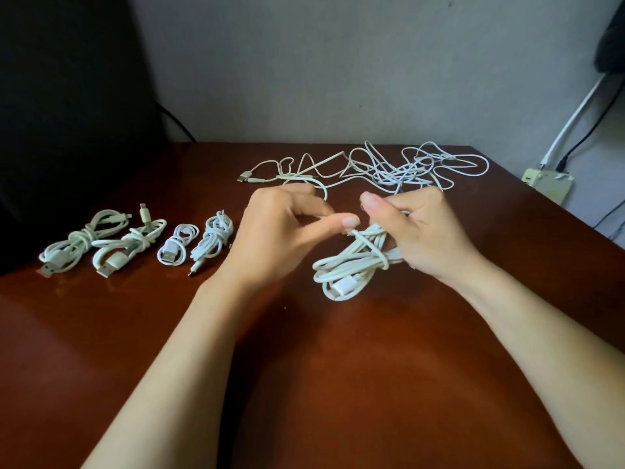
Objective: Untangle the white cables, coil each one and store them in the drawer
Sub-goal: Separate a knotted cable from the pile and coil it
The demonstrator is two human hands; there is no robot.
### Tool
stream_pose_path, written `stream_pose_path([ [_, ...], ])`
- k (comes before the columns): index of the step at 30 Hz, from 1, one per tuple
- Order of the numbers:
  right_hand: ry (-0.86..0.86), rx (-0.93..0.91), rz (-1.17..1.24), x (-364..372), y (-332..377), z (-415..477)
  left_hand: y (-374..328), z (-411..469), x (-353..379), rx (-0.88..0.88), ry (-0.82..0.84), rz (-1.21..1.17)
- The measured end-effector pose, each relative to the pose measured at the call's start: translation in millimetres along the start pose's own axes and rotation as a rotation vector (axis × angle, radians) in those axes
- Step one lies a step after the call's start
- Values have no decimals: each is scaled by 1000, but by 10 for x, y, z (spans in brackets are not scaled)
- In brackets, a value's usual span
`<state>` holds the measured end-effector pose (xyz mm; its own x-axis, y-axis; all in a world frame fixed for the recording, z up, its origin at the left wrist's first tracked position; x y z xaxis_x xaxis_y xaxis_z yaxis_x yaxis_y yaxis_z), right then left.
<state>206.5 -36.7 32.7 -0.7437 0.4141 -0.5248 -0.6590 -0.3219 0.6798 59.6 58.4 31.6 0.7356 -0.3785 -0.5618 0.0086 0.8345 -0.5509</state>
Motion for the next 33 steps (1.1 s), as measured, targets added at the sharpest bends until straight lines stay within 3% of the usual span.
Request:
stream_pose_path([
  [5,3,168,289,39,140,1,-21,10,21,-73,-31,-271],
  [9,-47,238,628,129,259,-20,-71,-10,42,7,-50,-355],
  [11,-67,256,733,163,276,-17,-60,-25,65,75,-51,-325],
  [14,-146,245,782,171,312,7,26,-34,148,41,-95,-104],
  [17,-291,267,787,121,333,34,47,-35,239,-79,-95,-56],
  [22,-476,280,741,24,277,53,-113,-81,405,-102,55,205],
  [29,-703,259,612,-5,95,78,-283,-121,564,74,68,467],
  [33,-792,140,275,-33,-26,46,-350,-157,669,136,84,535],
])
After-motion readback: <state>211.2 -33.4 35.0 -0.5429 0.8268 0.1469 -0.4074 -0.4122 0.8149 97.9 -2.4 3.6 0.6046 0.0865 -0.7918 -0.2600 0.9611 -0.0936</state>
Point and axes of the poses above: each hand's wrist, its own z-axis towards the middle knuckle, its own x-axis out of the palm, y = z × x, the point moved 1 cm from there along z, towards the middle knuckle, and after that the axes turned 7 degrees about y, right-handed, at the moved point
